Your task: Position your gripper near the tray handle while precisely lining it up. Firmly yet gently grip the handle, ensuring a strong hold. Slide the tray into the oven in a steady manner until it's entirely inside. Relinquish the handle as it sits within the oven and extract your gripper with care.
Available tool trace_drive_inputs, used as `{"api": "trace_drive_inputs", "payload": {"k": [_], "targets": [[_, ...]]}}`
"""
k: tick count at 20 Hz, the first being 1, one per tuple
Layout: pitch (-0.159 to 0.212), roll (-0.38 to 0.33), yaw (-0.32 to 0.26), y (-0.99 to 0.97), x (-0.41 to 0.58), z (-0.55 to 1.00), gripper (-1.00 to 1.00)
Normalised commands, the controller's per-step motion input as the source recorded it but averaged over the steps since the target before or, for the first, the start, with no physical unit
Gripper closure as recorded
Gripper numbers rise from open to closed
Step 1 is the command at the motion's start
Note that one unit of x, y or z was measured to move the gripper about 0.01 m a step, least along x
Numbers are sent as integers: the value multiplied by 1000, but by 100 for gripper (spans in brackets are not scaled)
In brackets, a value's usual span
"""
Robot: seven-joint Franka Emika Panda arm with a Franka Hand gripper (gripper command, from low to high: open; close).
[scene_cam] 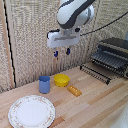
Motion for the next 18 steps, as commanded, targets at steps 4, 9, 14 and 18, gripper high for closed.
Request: {"api": "trace_drive_inputs", "payload": {"k": [4, 9, 14, 18], "targets": [[40, -375, 0, -383, 0, -97, -100], [44, -375, 0, -397, 0, -123, -100], [24, -375, 14, -405, 18, -185, -100], [24, -353, 134, -268, 4, -249, -100]]}}
